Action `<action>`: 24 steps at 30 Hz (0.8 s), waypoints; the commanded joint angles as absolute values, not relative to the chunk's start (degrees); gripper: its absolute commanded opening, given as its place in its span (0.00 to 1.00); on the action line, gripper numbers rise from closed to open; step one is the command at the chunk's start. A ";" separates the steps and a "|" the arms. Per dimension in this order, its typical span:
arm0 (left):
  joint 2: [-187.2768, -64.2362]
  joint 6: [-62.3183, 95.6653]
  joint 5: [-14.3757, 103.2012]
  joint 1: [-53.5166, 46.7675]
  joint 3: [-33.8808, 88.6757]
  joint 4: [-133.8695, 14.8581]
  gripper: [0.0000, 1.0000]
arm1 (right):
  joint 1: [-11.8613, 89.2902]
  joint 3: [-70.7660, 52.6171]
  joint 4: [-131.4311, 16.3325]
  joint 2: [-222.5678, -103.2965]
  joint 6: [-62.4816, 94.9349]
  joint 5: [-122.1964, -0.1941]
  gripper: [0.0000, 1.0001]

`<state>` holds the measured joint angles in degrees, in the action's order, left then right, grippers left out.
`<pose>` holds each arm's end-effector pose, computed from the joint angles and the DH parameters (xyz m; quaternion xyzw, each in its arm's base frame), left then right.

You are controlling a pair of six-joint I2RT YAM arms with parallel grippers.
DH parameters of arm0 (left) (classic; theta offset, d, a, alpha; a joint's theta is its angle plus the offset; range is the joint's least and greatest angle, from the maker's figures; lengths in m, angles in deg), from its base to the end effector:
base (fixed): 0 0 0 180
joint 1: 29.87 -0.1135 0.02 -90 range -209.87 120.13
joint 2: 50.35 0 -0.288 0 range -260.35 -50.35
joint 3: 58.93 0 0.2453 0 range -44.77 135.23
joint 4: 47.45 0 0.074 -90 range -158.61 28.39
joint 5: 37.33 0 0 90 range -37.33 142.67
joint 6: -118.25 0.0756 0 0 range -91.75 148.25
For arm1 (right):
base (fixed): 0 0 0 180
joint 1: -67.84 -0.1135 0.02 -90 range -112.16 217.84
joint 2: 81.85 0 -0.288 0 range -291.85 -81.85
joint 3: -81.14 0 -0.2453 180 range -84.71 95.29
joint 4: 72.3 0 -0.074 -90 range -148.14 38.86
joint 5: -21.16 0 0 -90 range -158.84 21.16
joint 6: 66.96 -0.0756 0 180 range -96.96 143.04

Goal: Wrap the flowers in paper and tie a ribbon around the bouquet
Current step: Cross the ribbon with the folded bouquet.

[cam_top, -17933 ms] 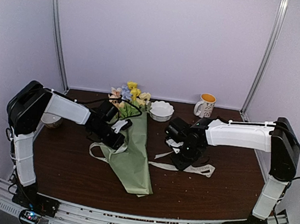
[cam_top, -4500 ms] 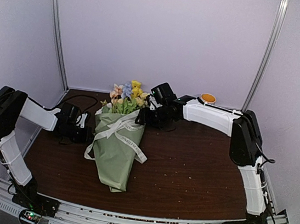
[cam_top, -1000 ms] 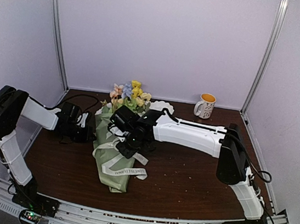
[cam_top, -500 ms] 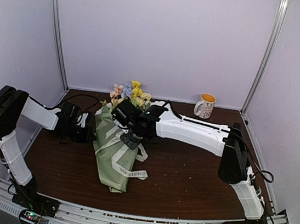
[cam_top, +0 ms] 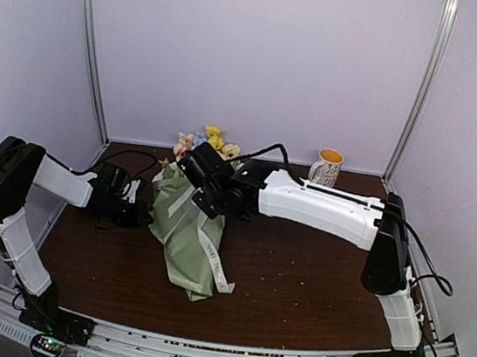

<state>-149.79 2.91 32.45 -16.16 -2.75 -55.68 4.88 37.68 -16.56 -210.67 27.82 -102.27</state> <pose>0.3204 -0.1050 0.1161 -0.0366 0.9305 -0.2647 0.2506 0.2805 0.4579 0.2689 -0.4128 0.7999 -0.0679 0.4303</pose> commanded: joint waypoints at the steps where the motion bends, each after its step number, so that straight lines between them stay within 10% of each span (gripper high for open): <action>1: -153.27 3.91 35.62 -16.17 -4.51 -63.76 0.00 | 1.22 36.68 -13.77 -208.96 27.12 -98.87 0.00; 7: -153.27 3.91 35.62 -16.22 -4.52 -63.72 0.00 | 0.44 37.93 -5.54 -209.22 21.51 -80.60 0.02; 18: -153.32 3.91 35.54 -16.17 -4.51 -63.87 0.00 | 0.56 40.67 2.60 -209.65 25.00 -50.87 0.45; 24: -153.32 3.91 35.45 -16.21 -4.53 -63.85 0.00 | 5.52 30.27 -7.31 -200.45 22.36 -47.11 0.49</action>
<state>-149.79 2.93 32.45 -16.18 -2.75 -55.70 1.01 35.52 -1.79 -208.13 24.34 -53.02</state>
